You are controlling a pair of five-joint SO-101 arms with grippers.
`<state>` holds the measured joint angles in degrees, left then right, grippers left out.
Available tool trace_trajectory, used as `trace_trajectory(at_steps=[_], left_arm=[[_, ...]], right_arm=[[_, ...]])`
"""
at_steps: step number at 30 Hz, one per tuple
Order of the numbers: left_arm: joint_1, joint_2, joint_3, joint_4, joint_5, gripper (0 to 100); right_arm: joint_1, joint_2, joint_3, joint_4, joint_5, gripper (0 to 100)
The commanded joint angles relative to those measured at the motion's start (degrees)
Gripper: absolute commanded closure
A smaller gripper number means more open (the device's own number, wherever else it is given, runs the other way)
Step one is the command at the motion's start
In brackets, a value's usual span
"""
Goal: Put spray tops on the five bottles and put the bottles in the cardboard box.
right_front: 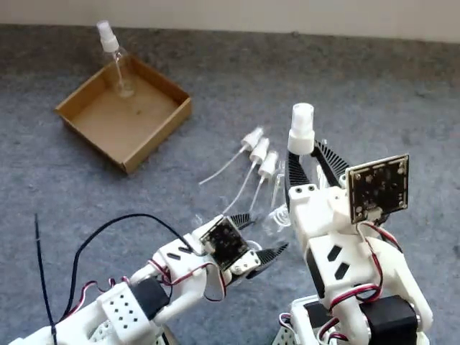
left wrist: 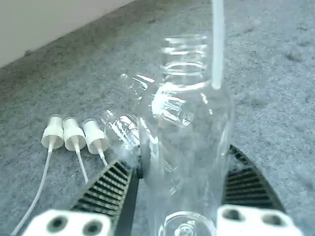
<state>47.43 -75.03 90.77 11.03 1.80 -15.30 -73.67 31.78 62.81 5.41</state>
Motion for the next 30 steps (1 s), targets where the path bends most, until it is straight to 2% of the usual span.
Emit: trace_trajectory(at_steps=[1,3,7,9,14,23,30], left_arm=[[1.3,-13.8,4.9,1.9,0.4,93],[0.9,-19.3,6.9,2.5,0.4,93],[1.3,-27.4,6.4,12.8,0.4,93],[0.8,-29.7,6.3,15.0,0.5,93],[1.2,-29.1,6.3,15.4,0.5,93],[1.2,-28.9,6.3,15.6,0.6,93],[0.9,-28.9,6.3,17.4,0.6,93]], right_arm=[[1.1,-0.5,-0.4,-3.5,-0.3,95.0],[1.1,-0.5,-0.5,-3.5,-0.4,95.0],[1.1,-0.5,-0.7,-3.4,-0.4,95.0],[1.1,-0.7,-0.7,-3.4,-0.4,95.0],[1.0,-0.7,-0.8,-3.6,-0.5,95.0],[0.7,-0.8,-0.8,-10.5,-0.6,95.0],[0.7,-0.8,-4.1,-10.5,-0.6,95.0]])
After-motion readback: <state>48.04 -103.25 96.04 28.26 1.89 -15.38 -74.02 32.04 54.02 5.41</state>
